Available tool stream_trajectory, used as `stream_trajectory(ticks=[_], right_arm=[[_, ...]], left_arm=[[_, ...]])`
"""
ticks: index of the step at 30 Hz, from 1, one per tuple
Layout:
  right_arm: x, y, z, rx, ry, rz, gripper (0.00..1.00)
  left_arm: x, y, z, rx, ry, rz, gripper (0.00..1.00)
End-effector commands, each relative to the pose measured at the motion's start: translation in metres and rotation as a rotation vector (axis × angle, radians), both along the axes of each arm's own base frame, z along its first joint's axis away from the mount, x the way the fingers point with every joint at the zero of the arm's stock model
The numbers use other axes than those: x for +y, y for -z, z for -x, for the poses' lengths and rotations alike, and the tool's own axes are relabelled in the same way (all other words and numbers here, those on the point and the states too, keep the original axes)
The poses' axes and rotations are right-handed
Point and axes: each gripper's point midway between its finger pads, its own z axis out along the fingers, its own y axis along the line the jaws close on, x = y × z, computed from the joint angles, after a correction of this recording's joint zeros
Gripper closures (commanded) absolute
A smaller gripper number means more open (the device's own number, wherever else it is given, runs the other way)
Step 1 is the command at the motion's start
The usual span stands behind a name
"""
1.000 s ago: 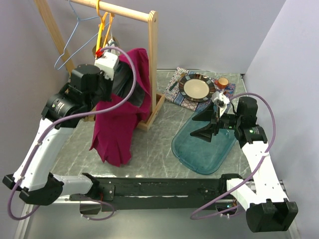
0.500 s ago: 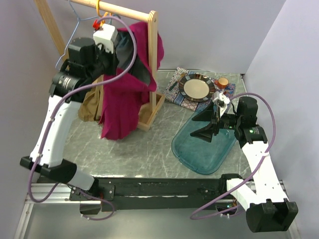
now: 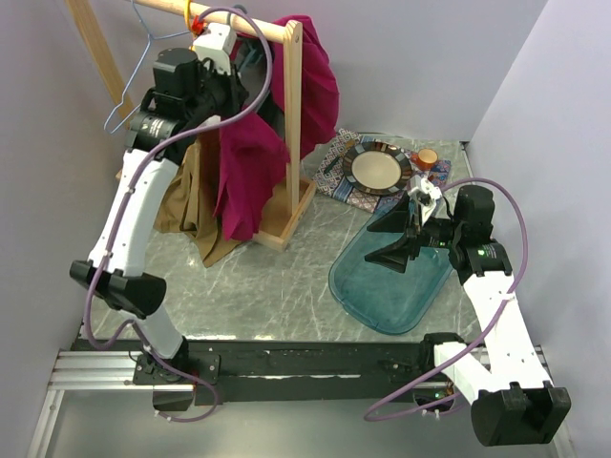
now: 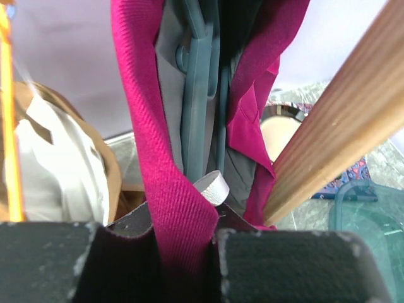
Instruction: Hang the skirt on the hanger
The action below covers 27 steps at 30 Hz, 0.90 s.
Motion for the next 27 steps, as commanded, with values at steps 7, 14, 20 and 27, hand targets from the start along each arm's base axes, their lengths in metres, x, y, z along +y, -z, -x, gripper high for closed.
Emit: stream_trajectory(ticks=[7, 14, 20, 27], right_arm=[[-0.005, -0.005, -0.001, -0.048, 0.015, -0.003, 0.1], [-0.014, -0.001, -0.009, -0.074, 0.076, 0.047, 0.09], [-0.037, -0.001, -0.02, -0.094, 0.182, 0.064, 0.09], [-0.084, -0.011, -0.042, -0.102, 0.546, 0.29, 0.0]], left_arm=[[-0.011, -0.037, 0.007, -0.11, 0.07, 0.085, 0.72], [0.009, -0.078, 0.057, -0.19, 0.063, 0.147, 0.16], [0.028, -0.098, 0.116, -0.238, 0.071, 0.175, 0.07], [0.058, -0.072, 0.213, -0.251, 0.082, 0.223, 0.03]])
